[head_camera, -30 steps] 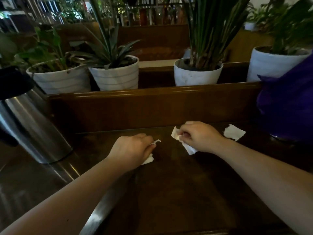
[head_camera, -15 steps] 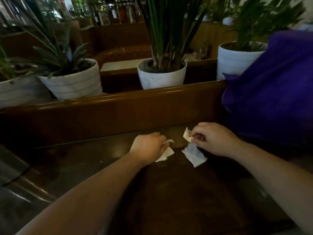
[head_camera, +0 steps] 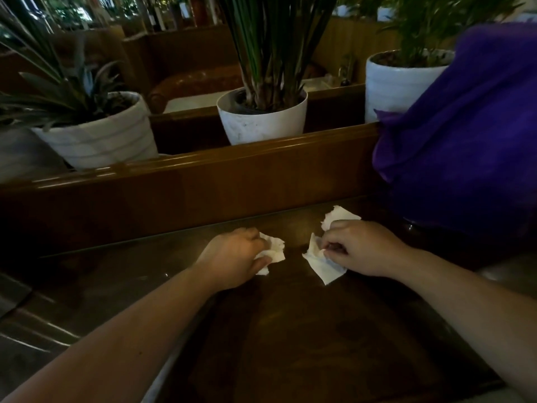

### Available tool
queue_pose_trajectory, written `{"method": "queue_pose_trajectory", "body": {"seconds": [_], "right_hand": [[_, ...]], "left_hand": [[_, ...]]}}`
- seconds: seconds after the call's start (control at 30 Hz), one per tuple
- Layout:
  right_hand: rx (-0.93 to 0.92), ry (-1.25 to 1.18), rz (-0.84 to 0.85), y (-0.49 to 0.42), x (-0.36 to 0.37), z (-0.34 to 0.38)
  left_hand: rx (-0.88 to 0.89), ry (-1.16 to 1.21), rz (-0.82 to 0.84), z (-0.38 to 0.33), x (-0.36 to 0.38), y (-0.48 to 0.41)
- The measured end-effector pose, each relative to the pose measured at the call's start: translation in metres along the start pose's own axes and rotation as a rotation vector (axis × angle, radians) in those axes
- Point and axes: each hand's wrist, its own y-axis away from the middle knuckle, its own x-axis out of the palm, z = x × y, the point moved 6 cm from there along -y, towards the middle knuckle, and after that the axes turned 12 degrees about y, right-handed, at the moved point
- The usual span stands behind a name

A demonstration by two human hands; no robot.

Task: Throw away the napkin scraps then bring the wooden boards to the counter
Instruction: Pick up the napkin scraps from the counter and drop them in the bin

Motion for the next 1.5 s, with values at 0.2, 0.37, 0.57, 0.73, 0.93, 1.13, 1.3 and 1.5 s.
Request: {"method": "queue_pose_trajectory", "body": {"seconds": [0.2, 0.37, 0.57, 0.73, 0.93, 1.13, 1.3, 1.5], "right_hand": [[-0.062, -0.021, 0.080, 0.001, 0.008, 0.004], [-0.098, 0.012, 0.035, -0.002, -0.001, 0.008], [0.081, 0.080, -0.186, -0.014, -0.033, -0.037], [0.149, 0.134, -0.087, -0.024, -0.013, -0.062], [0.078, 0.131, 0.032, -0.021, 0.009, -0.060], [-0.016, 0.132, -0.081, -0.016, 0.005, -0.061], [0.057, 0.038, -0.169, 0.019, -0.013, -0.073], [0.250, -0.100, -0.284, 0.098, -0.039, -0.079]], "left_hand": [[0.081, -0.005, -0.083, -0.010, -0.004, 0.002], [0.080, 0.025, -0.128, -0.020, -0.014, -0.007], [0.049, 0.013, -0.183, -0.030, -0.023, -0.018], [0.006, 0.018, -0.225, -0.040, -0.026, -0.025], [-0.028, 0.010, -0.241, -0.056, -0.023, -0.025], [-0.091, -0.018, -0.298, -0.075, -0.018, -0.021], [-0.089, -0.019, -0.296, -0.096, -0.021, -0.014], [0.015, 0.029, -0.310, -0.137, -0.025, 0.000]]}}
